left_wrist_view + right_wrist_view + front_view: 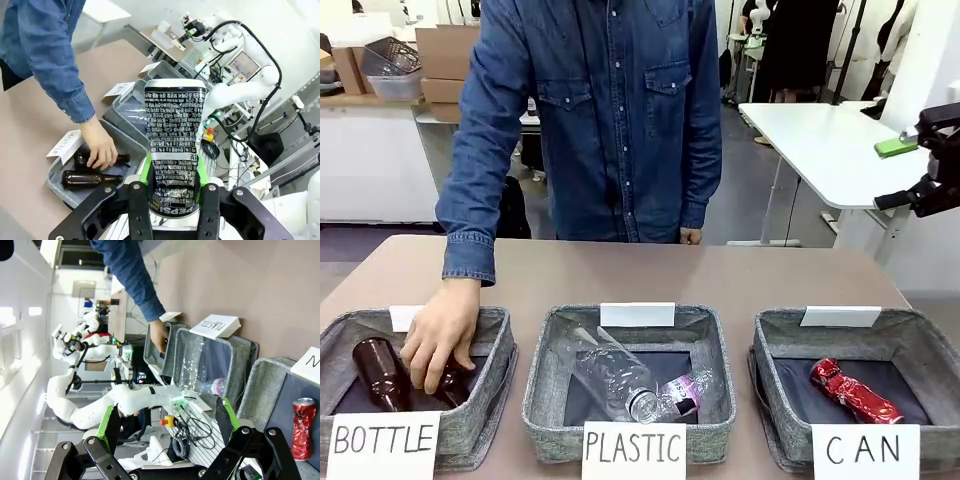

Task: Sort the can waste into the basket.
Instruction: Pick up the can waste from the table and place it in the right Fabric basket.

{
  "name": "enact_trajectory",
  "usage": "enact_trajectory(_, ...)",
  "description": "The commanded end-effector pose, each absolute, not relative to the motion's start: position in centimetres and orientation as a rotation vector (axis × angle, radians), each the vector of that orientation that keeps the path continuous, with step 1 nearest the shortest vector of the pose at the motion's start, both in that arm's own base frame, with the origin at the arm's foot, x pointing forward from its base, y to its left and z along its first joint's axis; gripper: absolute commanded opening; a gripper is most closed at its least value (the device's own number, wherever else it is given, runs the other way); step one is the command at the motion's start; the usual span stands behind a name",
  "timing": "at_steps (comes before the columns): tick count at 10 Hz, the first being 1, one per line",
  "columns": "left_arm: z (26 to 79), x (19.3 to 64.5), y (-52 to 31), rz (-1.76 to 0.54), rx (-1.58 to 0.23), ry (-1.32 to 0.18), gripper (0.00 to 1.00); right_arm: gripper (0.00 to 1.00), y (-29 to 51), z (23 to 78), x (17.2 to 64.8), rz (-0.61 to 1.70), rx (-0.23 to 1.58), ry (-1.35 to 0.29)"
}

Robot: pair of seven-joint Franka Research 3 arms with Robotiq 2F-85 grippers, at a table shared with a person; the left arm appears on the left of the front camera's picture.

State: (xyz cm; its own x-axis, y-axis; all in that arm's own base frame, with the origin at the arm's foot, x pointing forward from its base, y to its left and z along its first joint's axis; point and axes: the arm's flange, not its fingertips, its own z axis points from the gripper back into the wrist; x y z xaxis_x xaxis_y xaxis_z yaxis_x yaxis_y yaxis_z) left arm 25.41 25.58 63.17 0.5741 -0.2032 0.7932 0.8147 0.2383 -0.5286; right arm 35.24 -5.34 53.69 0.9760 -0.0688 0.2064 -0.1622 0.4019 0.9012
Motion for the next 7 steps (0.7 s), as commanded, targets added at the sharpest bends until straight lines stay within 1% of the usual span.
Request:
enact_trajectory(1,64.1,25.8,26.0,-0.782,-1.103,-0.652,0.00,1.00,-5.4,53.6,35.2,0.086,1.153,-0.233)
enact_trajectory(4,64.4,26.0,23.2,-0.773,-1.074,-0.630,0.00,1.00,-5.4,53.6,35.2,0.086,1.153,-0.233)
enact_trajectory(5,64.6,26.0,21.4,-0.760,-1.075,-0.636,0.00,1.00,-5.4,53.6,35.2,0.086,1.153,-0.233)
enact_trajectory(7,65.2,27.1,15.1,-0.733,-1.108,-0.621,0.00,1.00,-5.4,53.6,35.2,0.086,1.153,-0.233)
